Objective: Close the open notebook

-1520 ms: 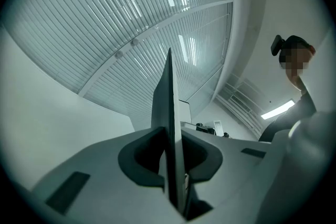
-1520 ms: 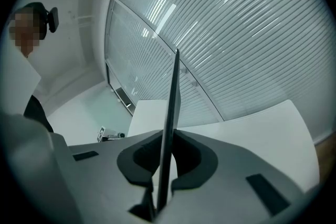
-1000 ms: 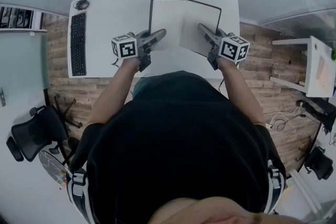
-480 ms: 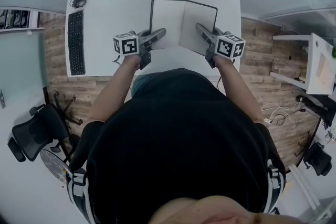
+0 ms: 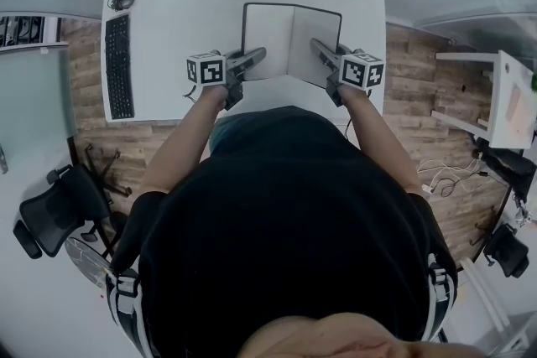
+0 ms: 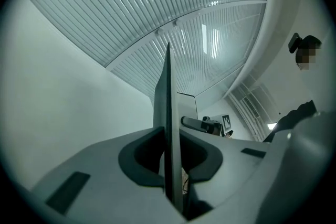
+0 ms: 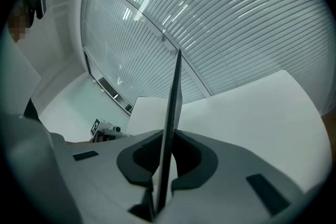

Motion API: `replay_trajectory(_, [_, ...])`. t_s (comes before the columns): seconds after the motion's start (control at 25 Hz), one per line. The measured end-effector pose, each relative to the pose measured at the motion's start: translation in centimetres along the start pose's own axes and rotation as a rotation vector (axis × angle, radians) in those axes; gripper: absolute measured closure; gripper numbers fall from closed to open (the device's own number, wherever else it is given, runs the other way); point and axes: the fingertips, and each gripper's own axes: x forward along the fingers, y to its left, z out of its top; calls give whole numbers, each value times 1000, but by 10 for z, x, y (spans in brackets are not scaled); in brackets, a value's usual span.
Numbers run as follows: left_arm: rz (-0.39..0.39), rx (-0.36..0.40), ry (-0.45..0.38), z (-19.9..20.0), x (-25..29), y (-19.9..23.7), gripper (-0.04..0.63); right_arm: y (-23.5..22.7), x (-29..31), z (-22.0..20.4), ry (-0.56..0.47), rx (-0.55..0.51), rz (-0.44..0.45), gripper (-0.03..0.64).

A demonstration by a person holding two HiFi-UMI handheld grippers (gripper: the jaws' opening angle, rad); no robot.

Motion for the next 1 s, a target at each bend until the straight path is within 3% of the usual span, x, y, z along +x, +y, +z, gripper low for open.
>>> replay_trajectory(0.6, [49,-62,63,-22,9,43,535,-35,29,-40,103,60,-36,560])
replay_trajectory(1.0, [79,-146,74,-39,11,67,537,-54,46,-60,177,67,-61,560])
